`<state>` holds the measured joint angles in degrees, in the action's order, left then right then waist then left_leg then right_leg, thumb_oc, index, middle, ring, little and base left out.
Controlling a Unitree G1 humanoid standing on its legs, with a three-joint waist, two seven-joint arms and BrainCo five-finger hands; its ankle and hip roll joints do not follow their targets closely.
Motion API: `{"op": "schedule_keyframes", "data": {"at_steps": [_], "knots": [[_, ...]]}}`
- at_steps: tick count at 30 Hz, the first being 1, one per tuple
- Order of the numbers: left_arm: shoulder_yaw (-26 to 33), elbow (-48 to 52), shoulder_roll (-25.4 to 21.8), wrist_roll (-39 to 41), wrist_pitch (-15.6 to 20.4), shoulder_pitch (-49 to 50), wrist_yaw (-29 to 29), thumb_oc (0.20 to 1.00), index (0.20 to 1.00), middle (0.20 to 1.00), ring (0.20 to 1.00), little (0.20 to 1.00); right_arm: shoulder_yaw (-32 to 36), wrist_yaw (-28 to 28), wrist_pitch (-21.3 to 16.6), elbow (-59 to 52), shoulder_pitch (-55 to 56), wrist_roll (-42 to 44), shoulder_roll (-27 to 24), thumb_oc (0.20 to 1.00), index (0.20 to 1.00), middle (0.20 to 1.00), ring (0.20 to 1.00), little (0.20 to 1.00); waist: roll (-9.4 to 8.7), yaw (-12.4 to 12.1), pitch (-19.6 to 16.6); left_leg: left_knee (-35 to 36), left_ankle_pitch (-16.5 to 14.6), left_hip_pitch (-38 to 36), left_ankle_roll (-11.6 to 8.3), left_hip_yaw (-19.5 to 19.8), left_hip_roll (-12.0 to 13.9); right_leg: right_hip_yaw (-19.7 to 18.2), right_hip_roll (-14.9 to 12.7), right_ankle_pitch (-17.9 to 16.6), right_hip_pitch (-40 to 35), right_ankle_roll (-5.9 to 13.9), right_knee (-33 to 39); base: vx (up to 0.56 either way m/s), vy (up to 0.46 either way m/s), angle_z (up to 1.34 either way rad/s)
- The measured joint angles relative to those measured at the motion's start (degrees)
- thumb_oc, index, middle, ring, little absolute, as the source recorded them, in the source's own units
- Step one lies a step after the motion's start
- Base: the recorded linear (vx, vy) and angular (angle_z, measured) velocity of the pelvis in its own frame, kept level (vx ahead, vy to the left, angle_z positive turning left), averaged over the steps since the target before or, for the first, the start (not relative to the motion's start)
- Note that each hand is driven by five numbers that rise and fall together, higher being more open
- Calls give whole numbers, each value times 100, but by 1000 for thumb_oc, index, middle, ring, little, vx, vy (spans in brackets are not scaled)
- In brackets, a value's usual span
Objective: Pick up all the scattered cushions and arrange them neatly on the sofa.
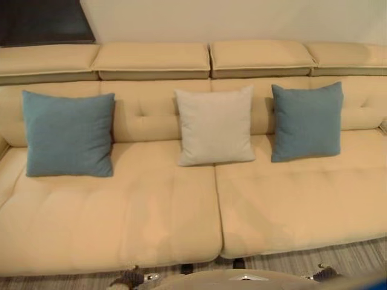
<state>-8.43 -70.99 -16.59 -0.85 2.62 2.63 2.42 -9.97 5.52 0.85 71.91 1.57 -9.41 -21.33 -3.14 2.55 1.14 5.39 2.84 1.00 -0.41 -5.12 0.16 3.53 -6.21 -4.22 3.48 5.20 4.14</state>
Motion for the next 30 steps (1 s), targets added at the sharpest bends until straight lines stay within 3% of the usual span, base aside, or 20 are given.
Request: {"op": "schedule_keyframes", "data": {"at_steps": [2, 5, 6, 7, 9, 12, 13, 14, 15, 17, 18, 22, 24, 25, 26, 27, 30], "knots": [[-58, 55, 8, 2, 0, -185, 10, 1000, 1000, 1000, 1000, 1000, -127, 27, 46, 87, -197, -65, 100, 1000, 1000, 1000, 1000, 1000, -33, -32, 157, -128, 66, 126, 130, -179, -20, -53, 44, -172, 359, 15, -462, -351, 76, -54], [-57, 126, -22, 0, -1, -432, 24, 1000, 1000, 1000, 1000, 1000, -370, 28, 69, 112, -545, -98, 186, 1000, 1000, 1000, 1000, 1000, -12, -29, 461, -85, 120, 176, 344, -295, 48, 83, -18, -344, 546, 270, -576, -194, 12, -21], [-46, 192, -30, 0, 14, -445, 46, 1000, 1000, 1000, 1000, 1000, -370, 26, 77, 113, -547, -97, 225, 1000, 1000, 1000, 1000, 1000, 36, -40, 518, 1, 186, 147, 375, -296, 82, 134, -8, -135, 558, 224, -866, -197, -35, 1], [-27, 189, -46, 2, 9, -441, 48, 1000, 1000, 1000, 1000, 1000, -371, 23, 82, 137, -541, -97, 295, 1000, 1000, 1000, 1000, 1000, 163, -80, 556, -5, 187, 176, 390, -263, 195, 75, 106, 497, 658, 172, -1906, -123, -54, 3], [-25, 132, -96, 9, -9, -435, 53, 1000, 1000, 1000, 1000, 1000, -376, 23, 75, 142, -559, -92, 323, 1000, 1000, 1000, 1000, 1000, 139, -217, 556, -51, 211, 222, 384, -272, 232, -27, 199, 1077, 603, 254, -2644, -183, -108, -1], [-3, 37, -172, 21, -50, -252, 64, 1000, 1000, 1000, 1000, 1000, -398, 51, 67, 176, -597, -84, 328, 1000, 1000, 1000, 1000, 1000, -16, -373, 485, -165, 332, 438, 315, -337, 231, -103, 274, 1672, 232, 186, -2439, -221, -190, -8], [3, -17, -190, 27, -82, -172, 99, 1000, 1000, 1000, 1000, 1000, -496, 106, 45, 125, -639, -82, 339, 1000, 1000, 1000, 1000, 1000, -115, -510, 448, -230, 480, 631, 54, -345, 240, -122, 417, 1778, 5, -112, -1657, -354, -229, 17], [-12, -7, -94, 28, -80, -175, 172, 1000, 1000, 1000, 1000, 1000, -515, 148, 13, 155, -615, -82, 319, 1000, 1000, 1000, 1000, 1000, 19, -540, 547, -402, 699, 888, -256, -99, 455, -117, 754, 1321, -344, -548, -790, -373, -188, 36], [-12, -1, -86, 28, -73, -229, 170, 1000, 1000, 1000, 1000, 1000, -551, 147, 15, 213, -608, -82, 316, 1000, 1000, 1000, 1000, 1000, 70, -546, 577, -492, 794, 1019, -344, 6, 521, -79, 849, 1198, -318, -665, -721, -304, -74, 57], [-62, -655, -340, 39, -314, -758, -16, 1000, 1000, 1000, 1000, 1000, -775, 118, 1, 238, -613, -92, 279, 1000, 1000, 1000, 1000, 1000, -14, -539, 577, -527, 1188, 1150, -765, -80, 622, -36, 868, 1160, -171, -936, -809, -148, 1, 11], [-60, -697, -608, 150, -441, -971, 6, 1000, 1000, 1000, 1000, 1000, -829, 130, -2, 224, -643, -97, 186, 1000, 1000, 1000, 1000, 1000, -73, -453, 602, -784, 1088, 1229, -710, -266, 646, 4, 842, 1111, -134, -1015, -858, -175, 30, 1], [73, -623, -1128, 258, -343, -1487, 34, 1000, 1000, 1000, 1000, 1000, -865, 112, 92, 292, -640, -100, -145, 1000, 1000, 1000, 1000, 1000, -134, -80, 598, -1591, 314, 1239, -490, -355, 609, 21, 752, 704, -187, -997, -603, -89, 72, 0], [204, -656, -1098, 258, -345, -1745, 2, 1000, 1000, 1000, 1000, 1000, -852, 69, 140, 327, -657, -106, -275, 1000, 1000, 1000, 1000, 1000, -179, 178, 542, -1730, -85, 814, -601, -87, 527, -19, 678, 628, -217, -898, -546, 38, 188, -8], [177, -654, -1051, 257, -344, -1767, -7, 1000, 1000, 1000, 1000, 1000, -850, 54, 154, 338, -659, -112, -297, 1000, 1000, 1000, 1000, 1000, -147, 236, 463, -1595, -170, 596, -604, 21, 489, -79, 695, 576, -233, -847, -466, 111, 356, -29], [-43, -741, -824, 253, -356, -2031, -137, 1000, 1000, 1000, 1000, 1000, -731, -40, 206, 391, -670, -324, -364, 1000, 1000, 1000, 1000, 1000, 59, 427, 315, -28, -286, -468, -460, 289, 425, -146, 770, 335, -312, -674, -216, 90, 293, -23], [-57, -753, -832, 249, -358, -2074, -138, 1000, 1000, 1000, 1000, 1000, -705, -43, 213, 389, -655, -325, -380, 1000, 1000, 1000, 1000, 1000, 159, 436, 254, 22, -320, -505, -233, 269, 426, -136, 788, 327, -301, -642, -214, 62, 275, -25], [-66, -730, -942, 192, -423, -1849, -158, 1000, 1000, 1000, 1000, 1000, -650, -92, 248, 321, -426, -330, -154, 1000, 1000, 1000, 1000, 1000, 206, 303, -145, 21, -341, -541, 36, 93, 139, -267, 495, 344, -269, -384, -241, -92, 116, -21]]}}
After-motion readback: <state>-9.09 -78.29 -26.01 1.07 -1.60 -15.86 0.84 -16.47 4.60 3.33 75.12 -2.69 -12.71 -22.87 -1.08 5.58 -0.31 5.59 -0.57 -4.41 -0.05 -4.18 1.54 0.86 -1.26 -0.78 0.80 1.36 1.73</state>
